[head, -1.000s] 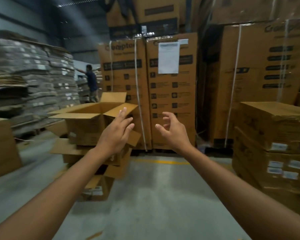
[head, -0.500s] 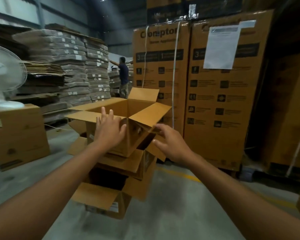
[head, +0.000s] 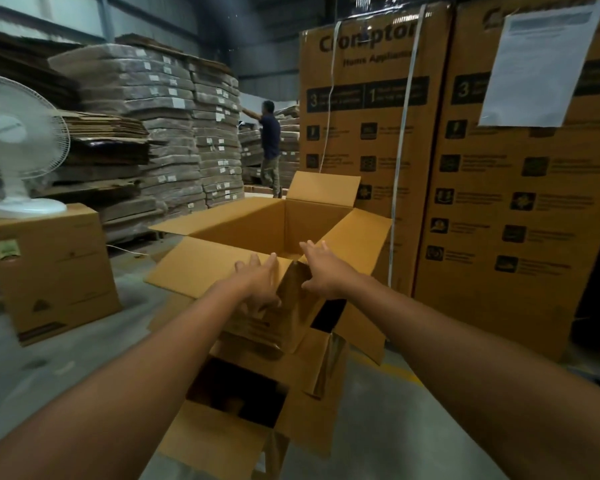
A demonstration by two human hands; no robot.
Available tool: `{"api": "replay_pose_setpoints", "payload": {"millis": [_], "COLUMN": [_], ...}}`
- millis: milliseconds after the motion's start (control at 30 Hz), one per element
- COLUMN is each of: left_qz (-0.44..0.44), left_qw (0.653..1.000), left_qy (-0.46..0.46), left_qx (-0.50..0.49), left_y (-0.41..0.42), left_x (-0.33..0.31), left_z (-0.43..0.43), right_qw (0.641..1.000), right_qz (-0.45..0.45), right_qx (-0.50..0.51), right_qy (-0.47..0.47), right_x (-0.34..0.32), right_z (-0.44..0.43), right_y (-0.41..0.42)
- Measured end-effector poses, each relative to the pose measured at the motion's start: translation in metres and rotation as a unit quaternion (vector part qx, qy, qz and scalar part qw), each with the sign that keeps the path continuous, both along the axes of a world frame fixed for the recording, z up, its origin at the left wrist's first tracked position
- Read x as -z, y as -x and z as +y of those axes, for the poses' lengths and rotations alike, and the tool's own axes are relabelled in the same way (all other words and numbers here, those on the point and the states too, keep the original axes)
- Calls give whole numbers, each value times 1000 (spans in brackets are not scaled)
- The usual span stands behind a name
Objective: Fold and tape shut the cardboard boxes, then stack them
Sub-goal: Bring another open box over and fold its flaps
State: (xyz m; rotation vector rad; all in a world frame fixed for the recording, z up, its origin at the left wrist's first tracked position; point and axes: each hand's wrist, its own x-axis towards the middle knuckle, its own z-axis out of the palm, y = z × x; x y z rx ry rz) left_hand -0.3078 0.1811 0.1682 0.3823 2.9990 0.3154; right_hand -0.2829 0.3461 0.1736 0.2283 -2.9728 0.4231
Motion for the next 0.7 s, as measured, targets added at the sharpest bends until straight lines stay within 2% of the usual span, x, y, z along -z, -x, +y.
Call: {"api": "replay_pose_setpoints", "payload": {"millis": [233, 367, 533, 700], "left_qz": [43, 56, 80, 99], "left_qw": [999, 998, 996, 993], "left_qy": [30, 37, 20, 11], "left_qx": [7, 19, 14, 59], "left_y": [2, -6, -27, -48], "left_x": [22, 23, 25, 23], "left_z": [9, 9, 0, 4], "right_qw": [991, 995, 998, 997], "right_qz": [0, -39, 2, 67], "right_qx": [56, 84, 64, 37], "right_qy": [-125, -47, 18, 15], "right_x": [9, 27, 46, 41], "right_z": [-16, -22, -20, -8], "right_y": [36, 32, 4, -39]}}
